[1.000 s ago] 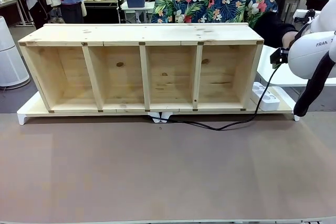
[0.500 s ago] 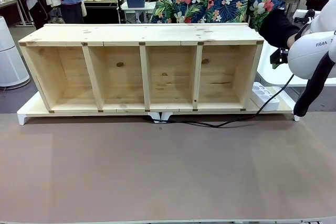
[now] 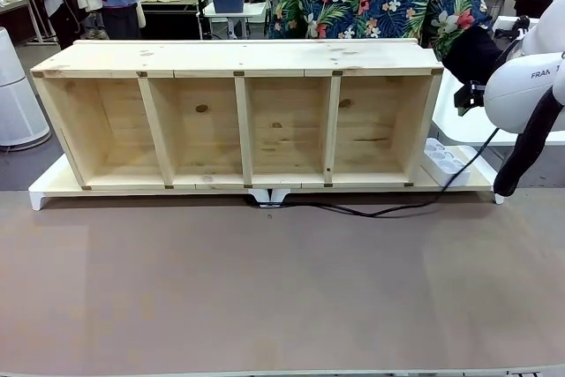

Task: Perform cable management.
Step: Release the Power Cable when the human grasps it.

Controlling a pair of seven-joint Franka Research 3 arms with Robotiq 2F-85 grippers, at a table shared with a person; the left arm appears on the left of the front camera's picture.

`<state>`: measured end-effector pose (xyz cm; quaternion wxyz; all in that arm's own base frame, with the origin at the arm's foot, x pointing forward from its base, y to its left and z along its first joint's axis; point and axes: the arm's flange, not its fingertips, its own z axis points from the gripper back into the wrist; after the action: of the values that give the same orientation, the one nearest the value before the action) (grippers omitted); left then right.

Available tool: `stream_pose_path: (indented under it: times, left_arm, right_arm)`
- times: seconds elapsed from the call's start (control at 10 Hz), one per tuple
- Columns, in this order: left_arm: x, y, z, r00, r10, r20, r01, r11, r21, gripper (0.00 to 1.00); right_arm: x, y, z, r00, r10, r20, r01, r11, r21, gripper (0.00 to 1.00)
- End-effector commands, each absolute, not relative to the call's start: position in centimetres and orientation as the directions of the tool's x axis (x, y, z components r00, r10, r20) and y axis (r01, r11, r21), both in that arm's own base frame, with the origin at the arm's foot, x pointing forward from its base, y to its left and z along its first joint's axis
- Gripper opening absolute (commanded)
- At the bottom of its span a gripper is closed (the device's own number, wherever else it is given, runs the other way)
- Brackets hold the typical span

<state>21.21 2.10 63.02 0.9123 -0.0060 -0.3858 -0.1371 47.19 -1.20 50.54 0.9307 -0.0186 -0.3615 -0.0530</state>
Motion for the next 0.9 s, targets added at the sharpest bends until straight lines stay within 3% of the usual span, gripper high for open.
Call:
stream_pose_path:
  times: [0.0, 0.8]
  left_arm:
    - [21.22, 2.21, 63.00, 0.666, -0.241, 0.706, 0.252, 0.963, 0.091, 1.00]
    - [21.22, 2.21, 63.00, 0.666, -0.241, 0.706, 0.252, 0.963, 0.091, 1.00]
  right_arm:
    - [47.22, -1.25, 50.42, 0.736, -0.093, 0.670, 0.118, 0.993, 0.009, 1.00]
    - [47.22, -1.25, 50.42, 0.736, -0.093, 0.670, 0.118, 0.993, 0.009, 1.00]
